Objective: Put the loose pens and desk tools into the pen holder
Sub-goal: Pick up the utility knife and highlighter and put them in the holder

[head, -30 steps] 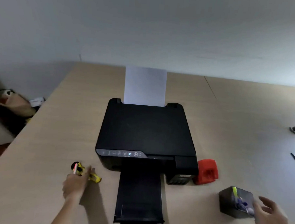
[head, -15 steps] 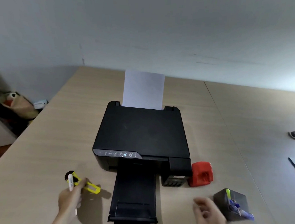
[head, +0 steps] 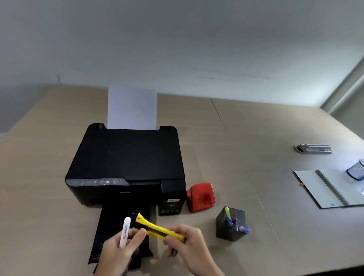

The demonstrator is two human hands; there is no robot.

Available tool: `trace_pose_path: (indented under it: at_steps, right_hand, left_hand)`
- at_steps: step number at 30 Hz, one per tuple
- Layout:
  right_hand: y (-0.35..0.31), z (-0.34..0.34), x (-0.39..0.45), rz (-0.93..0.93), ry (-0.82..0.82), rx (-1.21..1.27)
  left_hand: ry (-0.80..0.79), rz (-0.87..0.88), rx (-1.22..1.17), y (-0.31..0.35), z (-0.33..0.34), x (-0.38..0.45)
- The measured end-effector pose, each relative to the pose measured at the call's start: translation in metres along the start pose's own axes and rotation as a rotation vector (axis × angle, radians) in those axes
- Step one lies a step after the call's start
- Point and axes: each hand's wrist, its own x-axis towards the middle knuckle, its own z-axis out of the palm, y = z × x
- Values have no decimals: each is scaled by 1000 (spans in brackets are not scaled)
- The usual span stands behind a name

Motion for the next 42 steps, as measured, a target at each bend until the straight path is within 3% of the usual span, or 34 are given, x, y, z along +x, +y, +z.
trace_pose_path:
  at_steps: [4, 6, 10, 15, 19, 24, 28, 32, 38, 42]
  right_hand:
    - [7, -88, -24, -68, 450, -189]
    - [10, -132, -38, -45, 671, -336]
    - [29, -188, -51, 28, 836, -569]
    - [55, -202, -21, 85, 785, -700]
    - [59, -200, 0, 128, 723, -704]
    - [40, -194, 4, 48, 707, -700]
    - [46, -186, 8, 154, 654, -717]
    - [47, -180, 13, 222, 638, -730]
    - [58, -160, 9, 231, 596, -754]
    - [74, -164, 2, 128, 627, -564]
  left_hand:
    - [-4, -127, -171, -19, 6, 13]
    - [-24, -89, -219, -29, 12, 16]
    - [-50, 39, -191, -24, 46, 12]
    - [-216, 254, 116, -7, 96, 11]
    - [-268, 435, 152, 18, 131, 5]
    - [-267, 631, 172, 41, 173, 11]
    - [-297, 731, 189, 50, 212, 27]
    - [-309, 771, 324, 44, 243, 47]
    - [-351, 696, 528, 24, 262, 71]
    - [-318, 676, 576, 16, 268, 79]
